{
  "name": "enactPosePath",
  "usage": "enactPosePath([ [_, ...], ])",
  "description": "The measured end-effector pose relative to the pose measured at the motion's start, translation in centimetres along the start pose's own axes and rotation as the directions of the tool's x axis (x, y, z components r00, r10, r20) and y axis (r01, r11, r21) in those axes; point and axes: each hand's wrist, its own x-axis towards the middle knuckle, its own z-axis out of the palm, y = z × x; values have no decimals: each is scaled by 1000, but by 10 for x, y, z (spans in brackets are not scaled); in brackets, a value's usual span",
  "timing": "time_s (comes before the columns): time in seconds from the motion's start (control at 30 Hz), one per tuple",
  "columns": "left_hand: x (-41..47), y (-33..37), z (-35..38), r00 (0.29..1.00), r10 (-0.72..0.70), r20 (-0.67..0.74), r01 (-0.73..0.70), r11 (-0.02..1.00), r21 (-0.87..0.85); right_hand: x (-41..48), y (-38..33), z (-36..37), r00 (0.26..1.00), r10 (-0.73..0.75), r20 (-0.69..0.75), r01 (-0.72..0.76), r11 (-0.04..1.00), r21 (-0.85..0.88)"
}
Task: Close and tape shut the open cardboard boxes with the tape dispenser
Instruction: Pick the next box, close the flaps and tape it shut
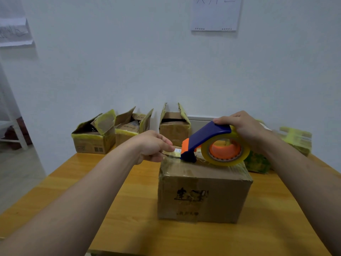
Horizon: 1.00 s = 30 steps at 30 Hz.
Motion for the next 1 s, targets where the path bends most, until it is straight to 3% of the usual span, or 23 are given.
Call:
enactPosePath([
  [0.13, 2, -1, 2, 999, -31, 34, 31, 999, -9, 0, 2, -1, 1000, 3, 3, -3, 1000, 13],
  [0.33, 4, 3, 12, 1000, 0, 7, -1, 988, 155, 2, 2, 1, 1000, -1, 20, 0, 1000, 21],
  [0.8, 8, -4, 18, 996, -21, -85, 26, 998, 61, 1, -1, -15, 980, 69, 186, -72, 997, 11],
  [1.0, 6, -6, 10, 996, -42, -73, 46, 998, 44, -2, -1, -21, 980, 64, 190, -70, 997, 24],
])
